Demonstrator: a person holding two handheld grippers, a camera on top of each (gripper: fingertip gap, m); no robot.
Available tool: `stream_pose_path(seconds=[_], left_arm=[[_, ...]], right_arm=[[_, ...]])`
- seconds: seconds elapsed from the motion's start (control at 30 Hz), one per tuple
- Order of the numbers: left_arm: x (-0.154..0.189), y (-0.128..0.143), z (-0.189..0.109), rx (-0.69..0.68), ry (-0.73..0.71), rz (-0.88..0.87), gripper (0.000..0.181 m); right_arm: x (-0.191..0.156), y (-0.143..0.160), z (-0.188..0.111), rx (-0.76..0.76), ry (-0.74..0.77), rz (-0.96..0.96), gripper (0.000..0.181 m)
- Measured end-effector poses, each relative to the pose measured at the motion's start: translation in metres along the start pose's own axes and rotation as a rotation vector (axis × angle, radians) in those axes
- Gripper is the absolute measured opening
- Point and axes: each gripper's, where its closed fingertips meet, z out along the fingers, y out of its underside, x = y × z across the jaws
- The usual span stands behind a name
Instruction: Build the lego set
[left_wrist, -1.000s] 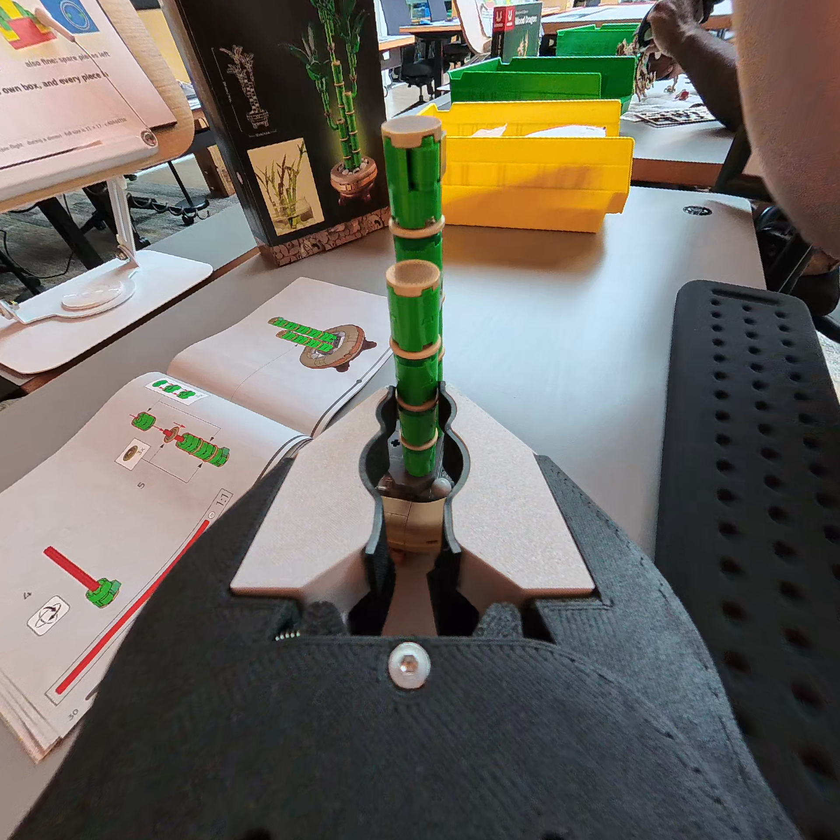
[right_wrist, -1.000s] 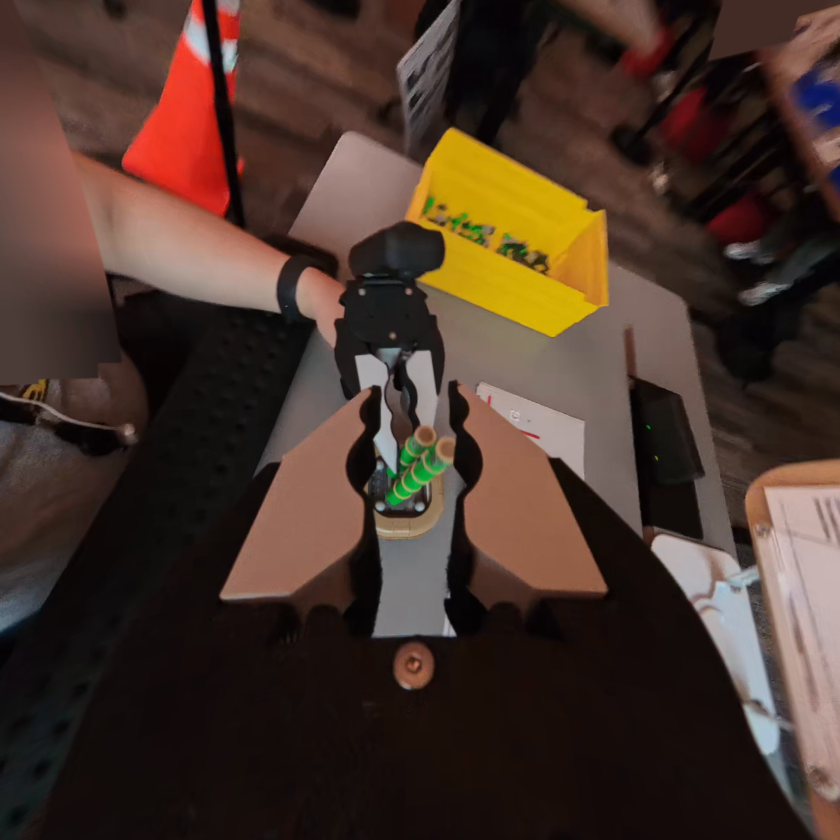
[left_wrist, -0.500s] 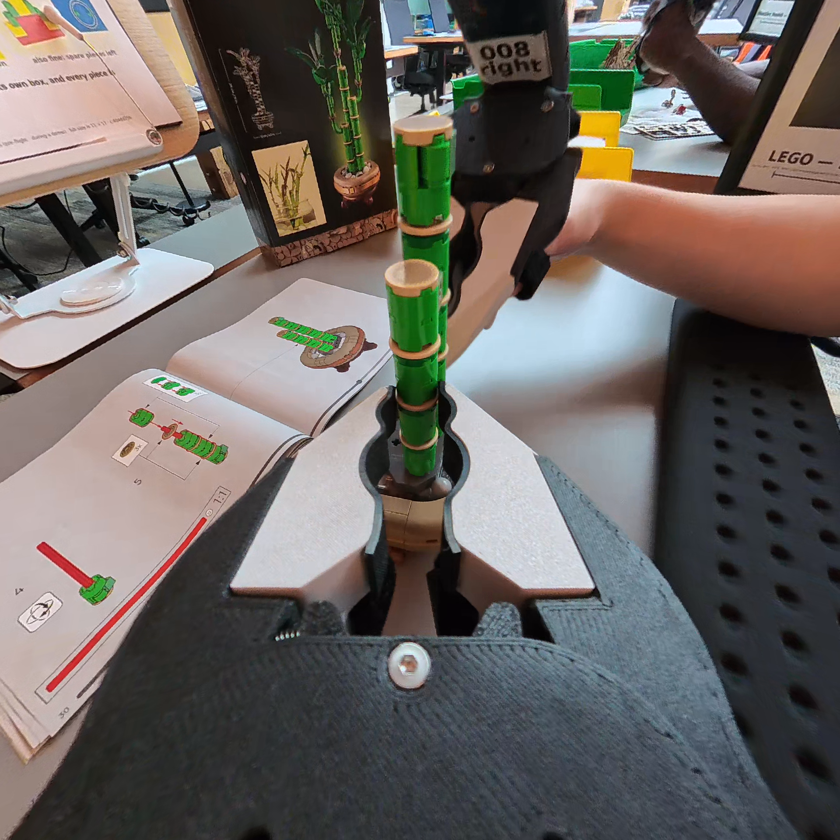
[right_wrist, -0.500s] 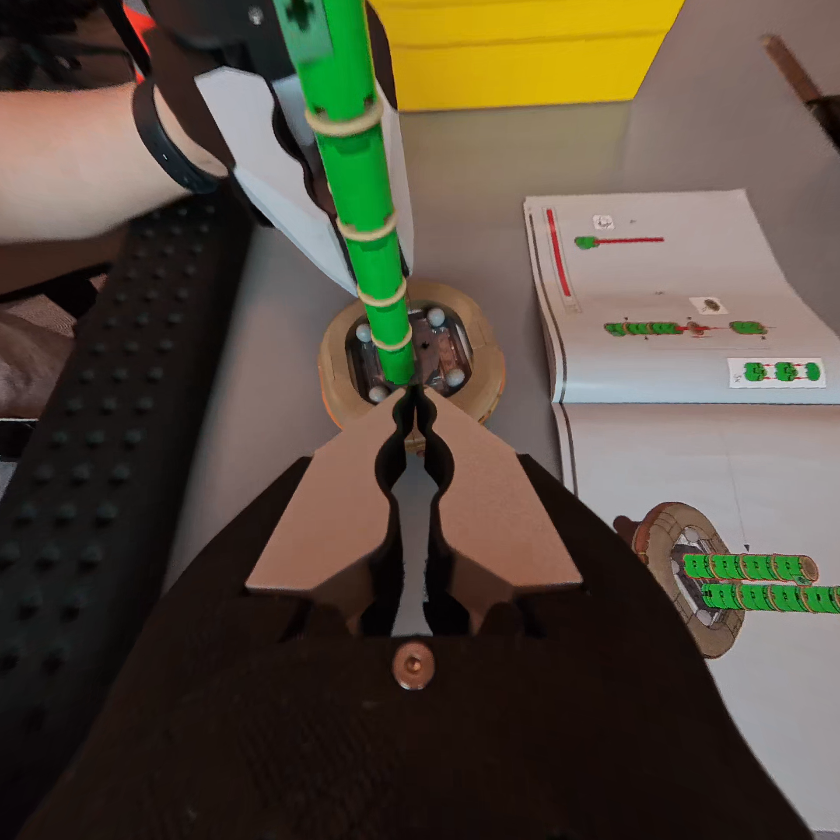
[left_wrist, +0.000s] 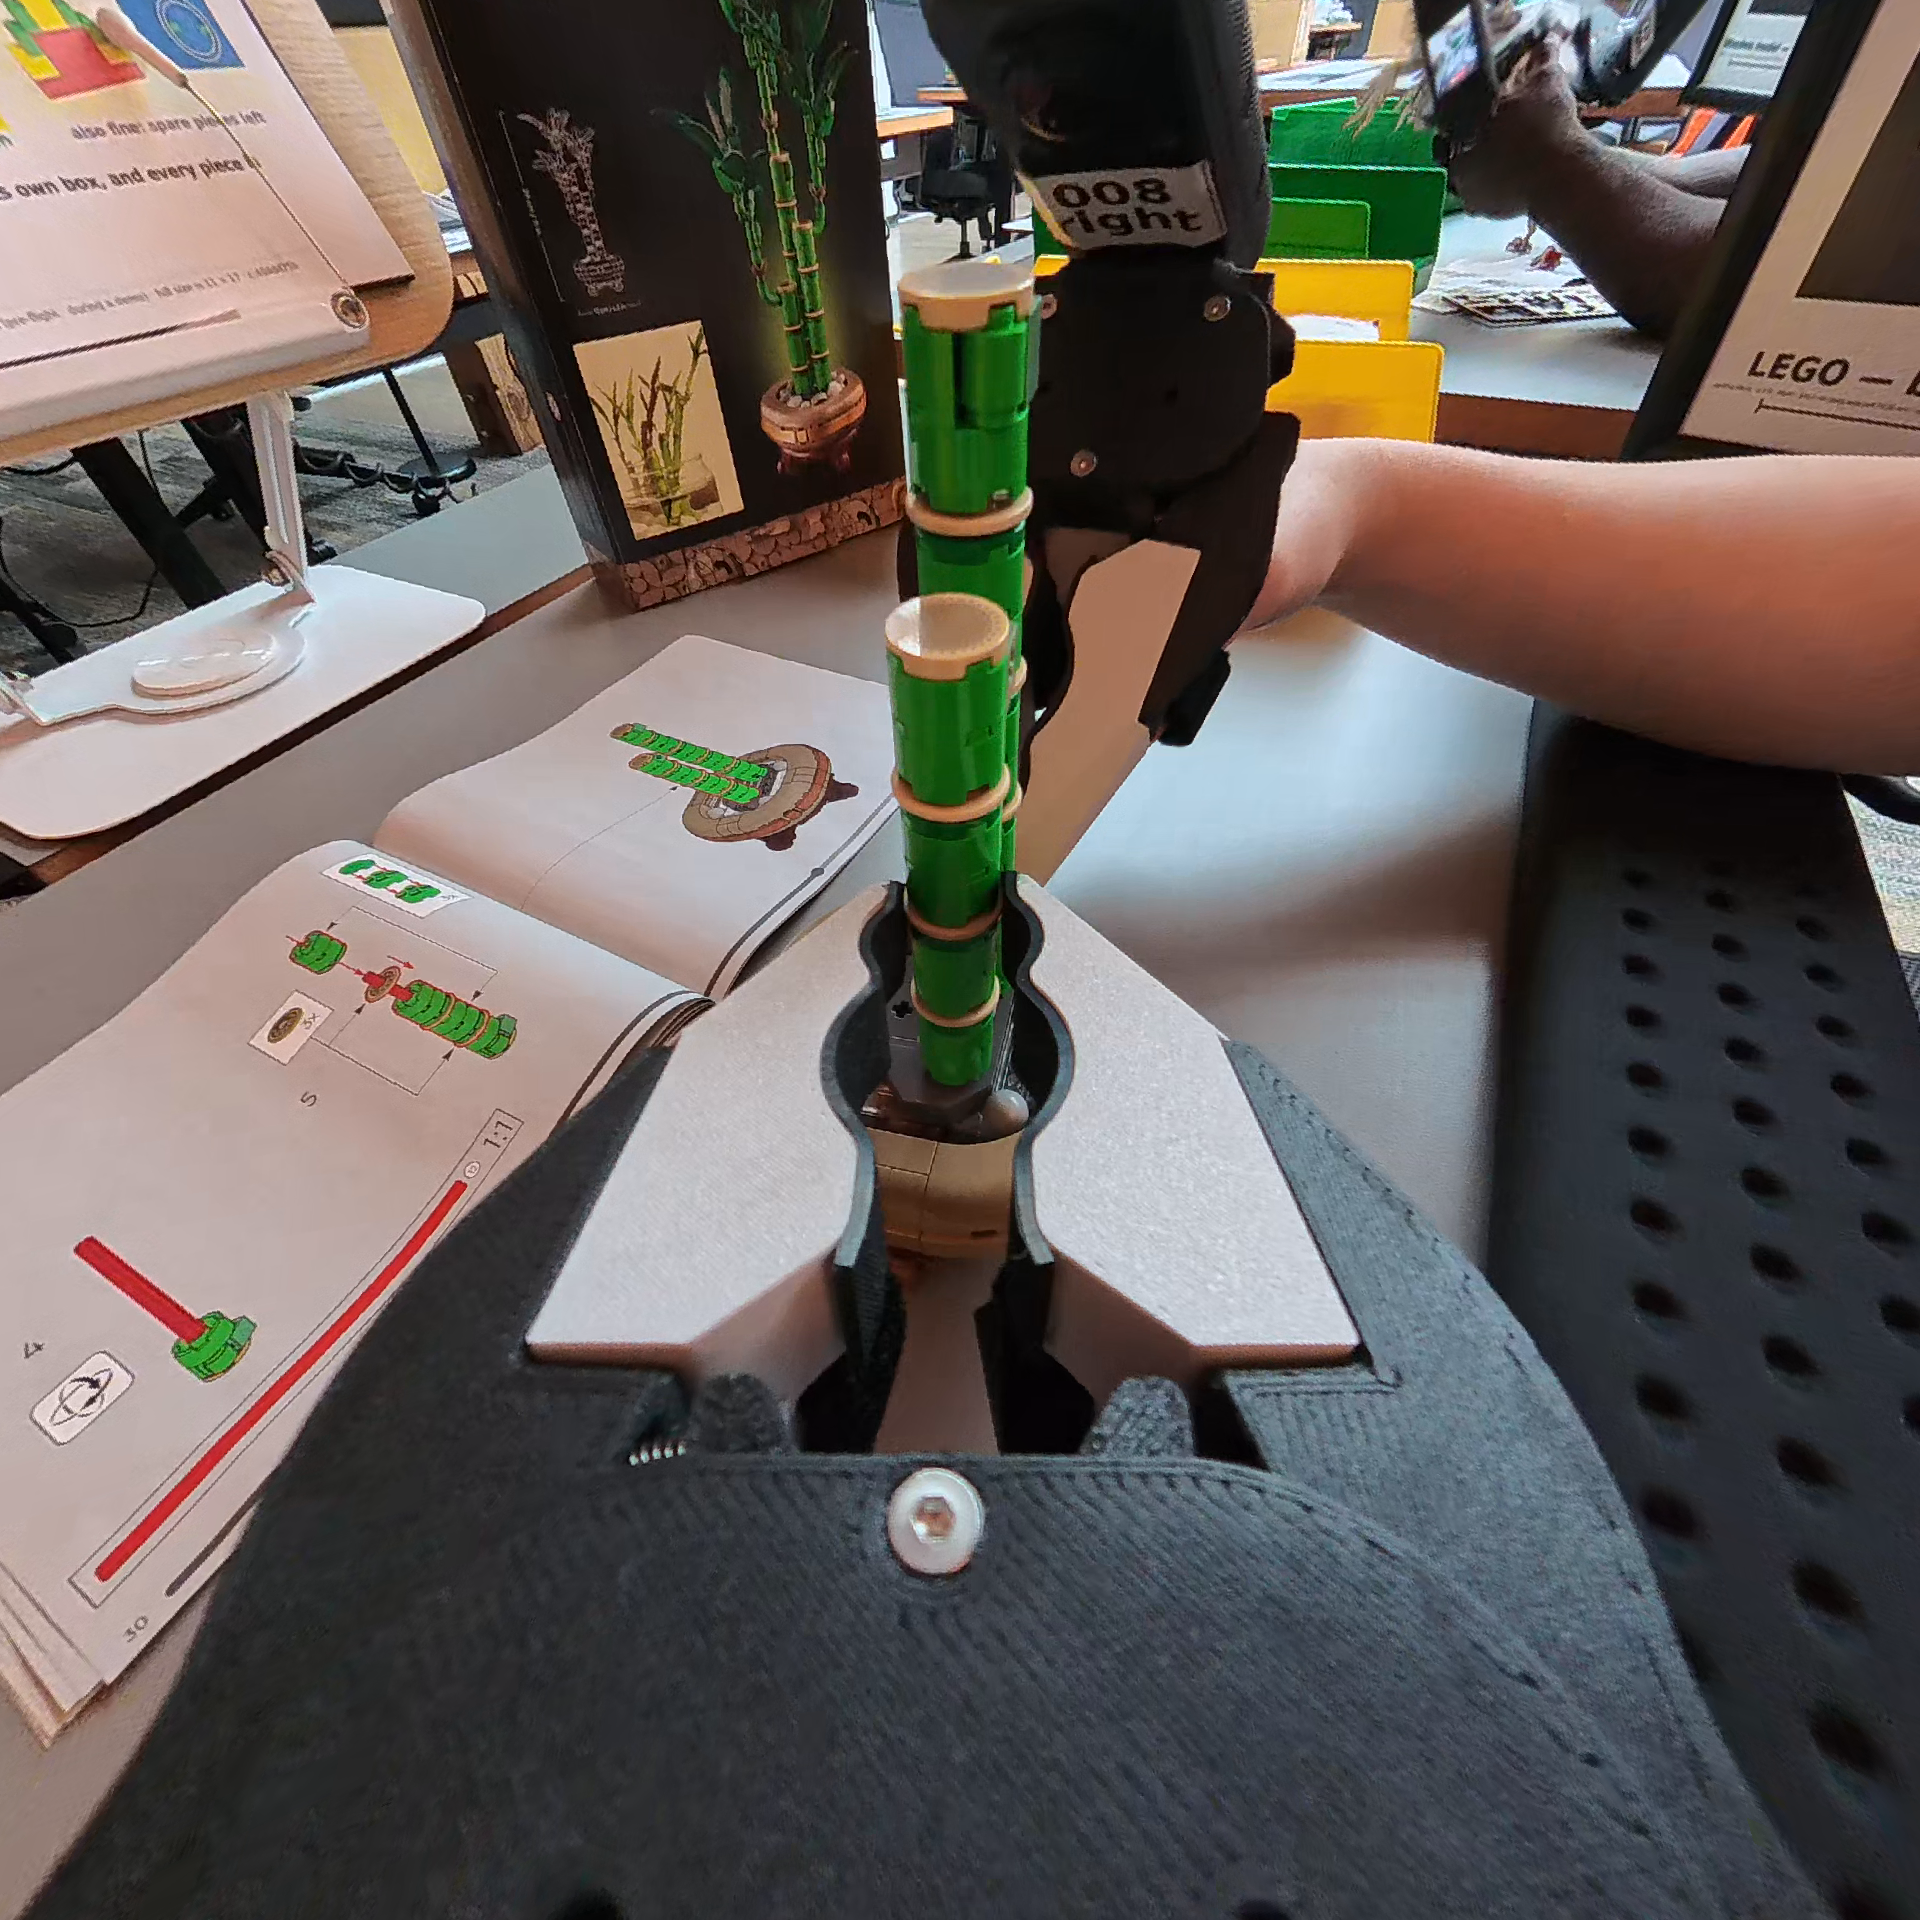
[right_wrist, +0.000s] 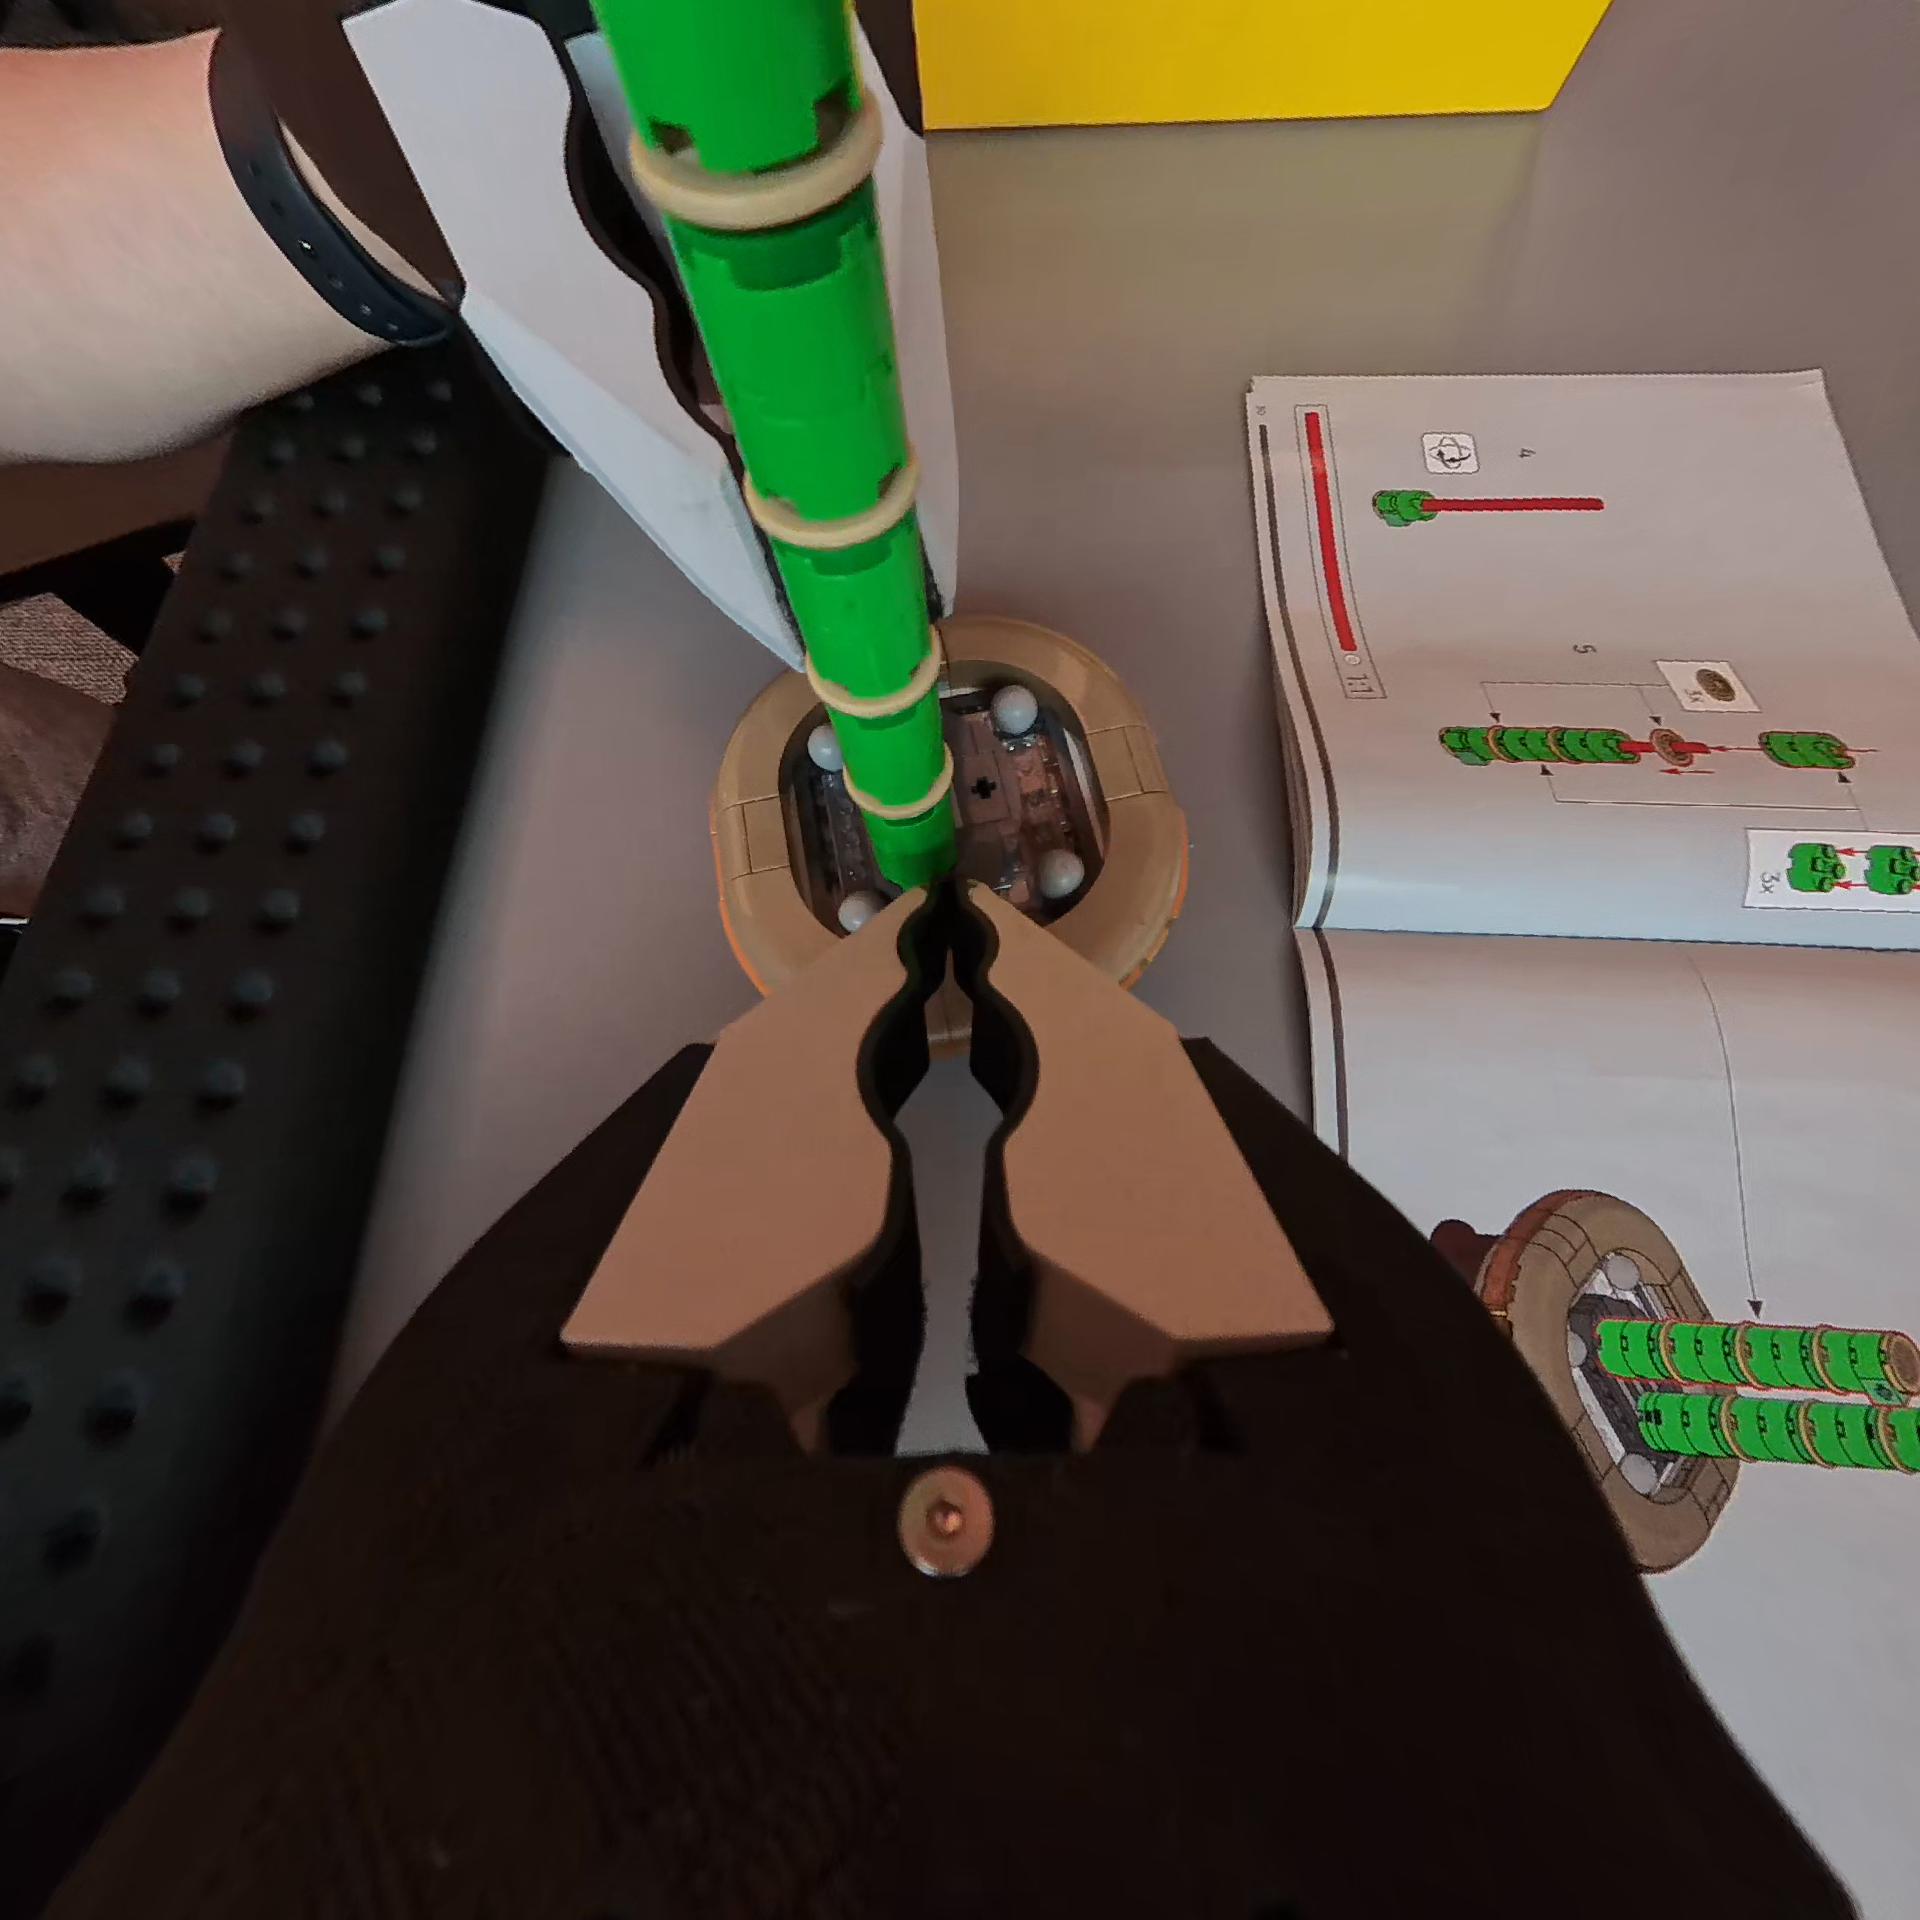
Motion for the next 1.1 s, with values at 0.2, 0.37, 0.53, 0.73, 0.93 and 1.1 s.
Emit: stream_pose_path(seconds=[0.2, 0.37, 0.53, 0.73, 0.93, 1.1], left_arm=[[0.0013, 0.0000, 0.0004, -0.003, 0.006, 0.002, 0.017], [0.0015, 0.0000, 0.0015, -0.007, 0.009, 0.005, 0.017], [0.0013, 0.0001, 0.0011, -0.003, 0.009, 0.002, 0.017], [0.0020, 0.0000, 0.0013, -0.003, 0.012, 0.001, 0.017], [0.0022, 0.0001, 0.0008, -0.002, 0.014, -0.003, 0.017], [0.0024, -0.0001, 0.0013, -0.002, 0.013, -0.003, 0.017]], right_arm=[[0.0009, 0.0006, 0.0001, -0.009, 0.006, -0.004, 0.000], [-0.0002, 0.0011, 0.0002, -0.012, 0.005, -0.009, 0.000], [-0.0004, 0.0016, 0.0002, -0.018, 0.015, -0.017, 0.000], [-0.0006, 0.0029, 0.0002, -0.036, 0.021, -0.022, 0.000], [-0.0008, 0.0033, 0.0002, -0.035, 0.014, -0.002, 0.000], [-0.0011, 0.0035, 0.0003, -0.046, 0.020, -0.005, 0.000]])
